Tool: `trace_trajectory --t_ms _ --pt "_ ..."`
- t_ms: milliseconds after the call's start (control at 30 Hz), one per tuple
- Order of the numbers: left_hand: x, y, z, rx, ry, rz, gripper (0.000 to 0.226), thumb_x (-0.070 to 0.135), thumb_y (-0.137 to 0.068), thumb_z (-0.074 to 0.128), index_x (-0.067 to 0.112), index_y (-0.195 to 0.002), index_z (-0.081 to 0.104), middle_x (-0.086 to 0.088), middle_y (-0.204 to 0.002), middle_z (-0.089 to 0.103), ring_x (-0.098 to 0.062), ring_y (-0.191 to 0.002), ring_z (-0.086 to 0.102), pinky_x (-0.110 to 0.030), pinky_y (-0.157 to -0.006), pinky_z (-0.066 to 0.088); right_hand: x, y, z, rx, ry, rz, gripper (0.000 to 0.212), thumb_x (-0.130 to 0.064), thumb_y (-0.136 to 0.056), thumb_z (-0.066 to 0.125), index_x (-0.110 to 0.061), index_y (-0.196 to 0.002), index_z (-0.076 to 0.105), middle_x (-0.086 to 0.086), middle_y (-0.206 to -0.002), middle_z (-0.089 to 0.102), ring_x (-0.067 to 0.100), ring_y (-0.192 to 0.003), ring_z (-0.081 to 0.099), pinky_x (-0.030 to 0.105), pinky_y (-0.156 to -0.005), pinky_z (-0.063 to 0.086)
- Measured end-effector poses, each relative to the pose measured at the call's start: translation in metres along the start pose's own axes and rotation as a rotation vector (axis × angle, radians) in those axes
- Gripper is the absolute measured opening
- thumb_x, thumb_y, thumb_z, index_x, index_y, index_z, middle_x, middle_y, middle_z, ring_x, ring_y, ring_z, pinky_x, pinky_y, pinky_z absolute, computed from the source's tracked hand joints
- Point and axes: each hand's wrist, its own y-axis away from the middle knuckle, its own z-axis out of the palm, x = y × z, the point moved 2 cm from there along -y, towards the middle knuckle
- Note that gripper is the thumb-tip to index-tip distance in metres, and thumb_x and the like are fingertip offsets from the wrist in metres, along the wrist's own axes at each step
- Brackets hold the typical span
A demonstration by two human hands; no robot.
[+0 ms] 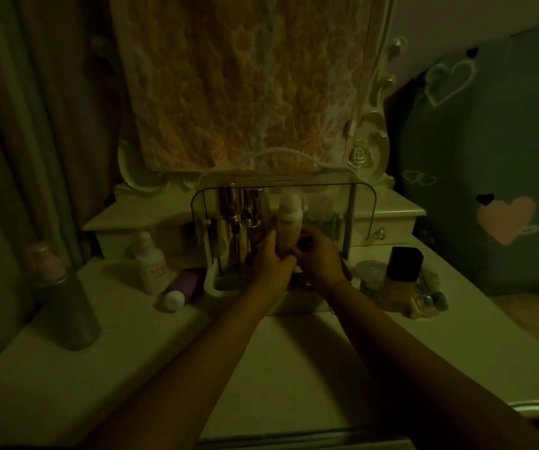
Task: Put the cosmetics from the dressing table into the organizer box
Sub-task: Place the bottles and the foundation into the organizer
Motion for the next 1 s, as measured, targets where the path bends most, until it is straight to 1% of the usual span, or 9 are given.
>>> trace_trajectory --t_ms 167,267,367,433,533,633,733,867,1000 --pt "-0.002 -0.004 0.001 -0.003 -0.032 -0.044 0.064 0.004 -0.086 0.049 0.022 -0.143 0.027 -0.010 -0.144 0.039 -0.028 -0.122 0.048 -0.047 -0.098 0.047 0.005 -0.008 0.006 -0.033 0.067 0.028 0.031 -0.014 -0.084 0.062 -0.012 -0.115 0.058 0.010 -0.110 0.066 0.023 -0.104 0.062 0.036 -0.091 0.050" --pt "-0.003 -0.002 0.001 0.016 -0.110 -0.081 0.069 0.007 -0.086 0.050 0.022 -0.146 0.019 -0.006 -0.152 0.024 -0.028 -0.130 0.039 -0.041 -0.099 0.045 0.007 -0.010 0.009 -0.041 0.103 0.045 0.032 -0.014 -0.084 0.062 -0.012 -0.115 0.058 0.010 -0.111 0.066 0.021 -0.103 0.061 0.029 -0.087 0.047" --pt "-0.007 0.003 0.002 0.026 -0.159 -0.084 0.069 0.009 -0.087 0.050 0.022 -0.146 0.018 -0.003 -0.154 0.016 -0.026 -0.135 0.032 -0.046 -0.103 0.043 0.008 -0.012 0.010 -0.012 0.145 0.057 0.032 -0.013 -0.085 0.061 -0.009 -0.116 0.056 0.011 -0.115 0.064 0.023 -0.106 0.060 0.028 -0.087 0.045" --pt "-0.008 0.005 0.002 0.028 -0.181 -0.077 0.068 0.010 -0.087 0.050 0.021 -0.146 0.017 -0.002 -0.154 0.016 -0.025 -0.136 0.030 -0.045 -0.103 0.042 0.009 -0.013 0.012 0.000 0.193 0.074 0.031 -0.014 -0.086 0.060 -0.007 -0.116 0.056 0.011 -0.114 0.065 0.023 -0.105 0.061 0.031 -0.088 0.047" --pt "-0.007 0.008 0.002 0.044 -0.209 -0.047 0.066 0.010 -0.087 0.050 0.018 -0.145 0.020 -0.003 -0.152 0.019 -0.024 -0.133 0.034 -0.034 -0.094 0.043 0.009 -0.014 0.014 -0.005 0.250 0.092 0.029 -0.014 -0.085 0.061 -0.006 -0.113 0.057 0.012 -0.111 0.065 0.024 -0.103 0.061 0.030 -0.086 0.047" --pt "-0.007 0.011 0.002 0.067 -0.223 -0.036 0.062 0.009 -0.087 0.049 0.016 -0.144 0.024 -0.005 -0.149 0.022 -0.024 -0.129 0.037 -0.031 -0.086 0.041 0.008 -0.015 0.015 -0.007 0.260 0.084 0.027 -0.013 -0.084 0.062 -0.006 -0.110 0.057 0.012 -0.108 0.065 0.023 -0.100 0.062 0.026 -0.080 0.045" --pt "-0.006 0.012 0.002 0.072 -0.238 -0.029 0.059 0.009 -0.087 0.049 0.015 -0.142 0.027 -0.006 -0.148 0.024 -0.025 -0.129 0.037 -0.035 -0.092 0.044 0.009 -0.017 0.016 0.004 0.293 0.081 0.023 -0.013 -0.084 0.062 -0.005 -0.105 0.058 0.012 -0.105 0.065 0.023 -0.097 0.062 0.026 -0.077 0.044" --pt "-0.005 0.014 0.000 0.060 -0.237 -0.052 0.062 0.010 -0.088 0.049 0.017 -0.144 0.023 -0.005 -0.150 0.022 -0.024 -0.132 0.034 -0.043 -0.100 0.044 0.012 -0.016 0.017 0.018 0.321 0.081 0.022 -0.016 -0.083 0.063 -0.007 -0.103 0.059 0.011 -0.103 0.065 0.021 -0.094 0.061 0.029 -0.080 0.048" --pt "-0.006 0.018 -0.002 0.053 -0.211 -0.027 0.059 0.012 -0.088 0.050 0.018 -0.143 0.026 -0.004 -0.149 0.023 -0.023 -0.134 0.033 -0.035 -0.098 0.041 0.007 -0.011 0.012 0.046 0.308 0.073 0.029 -0.017 -0.085 0.063 -0.005 -0.110 0.058 0.014 -0.107 0.066 0.025 -0.098 0.062 0.032 -0.083 0.049"
